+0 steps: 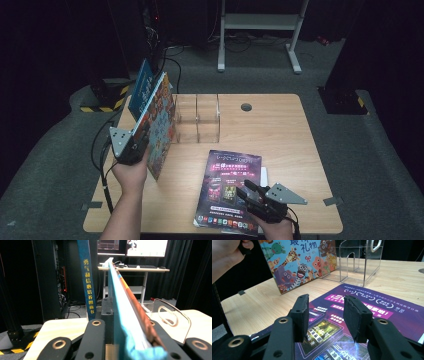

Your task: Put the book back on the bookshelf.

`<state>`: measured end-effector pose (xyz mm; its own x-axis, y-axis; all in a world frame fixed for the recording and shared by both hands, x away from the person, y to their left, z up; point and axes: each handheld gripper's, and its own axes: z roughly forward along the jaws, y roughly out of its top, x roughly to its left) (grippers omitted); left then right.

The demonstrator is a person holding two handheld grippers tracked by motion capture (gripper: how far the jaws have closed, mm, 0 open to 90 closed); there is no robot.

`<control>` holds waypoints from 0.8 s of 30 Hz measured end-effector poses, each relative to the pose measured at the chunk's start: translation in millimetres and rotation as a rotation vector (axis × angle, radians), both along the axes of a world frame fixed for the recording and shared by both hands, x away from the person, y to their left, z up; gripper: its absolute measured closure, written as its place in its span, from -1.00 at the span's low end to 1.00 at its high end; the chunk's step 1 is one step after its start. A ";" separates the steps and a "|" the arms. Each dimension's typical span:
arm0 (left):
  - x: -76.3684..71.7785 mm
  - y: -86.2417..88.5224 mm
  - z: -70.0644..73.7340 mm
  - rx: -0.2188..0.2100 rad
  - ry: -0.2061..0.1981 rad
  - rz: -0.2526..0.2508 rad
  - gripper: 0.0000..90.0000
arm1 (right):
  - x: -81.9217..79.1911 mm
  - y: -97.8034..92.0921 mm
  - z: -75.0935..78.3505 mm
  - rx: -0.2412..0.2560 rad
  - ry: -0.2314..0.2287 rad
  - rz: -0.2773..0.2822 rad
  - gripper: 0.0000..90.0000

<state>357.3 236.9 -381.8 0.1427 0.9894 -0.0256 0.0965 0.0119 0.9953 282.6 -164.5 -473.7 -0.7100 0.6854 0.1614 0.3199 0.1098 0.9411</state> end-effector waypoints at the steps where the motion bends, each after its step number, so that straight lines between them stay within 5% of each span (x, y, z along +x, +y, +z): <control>1: -0.5 0.1 -0.3 0.000 -0.001 0.001 0.78 | 0.1 0.0 -0.2 -0.001 0.001 0.000 0.24; 13: -2.5 10.4 -3.4 0.000 0.013 -0.026 0.74 | 1.3 3.0 -2.7 -0.008 0.012 0.001 0.23; 24: -9.0 9.2 -12.2 0.048 0.030 -0.065 0.68 | 1.6 2.6 -3.7 -0.014 0.012 -0.001 0.23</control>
<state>348.3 246.1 -394.0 0.2064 0.9783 0.0163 0.1252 -0.0429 0.9912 284.2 -161.8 -477.4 -0.7076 0.6882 0.1600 0.3313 0.1231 0.9355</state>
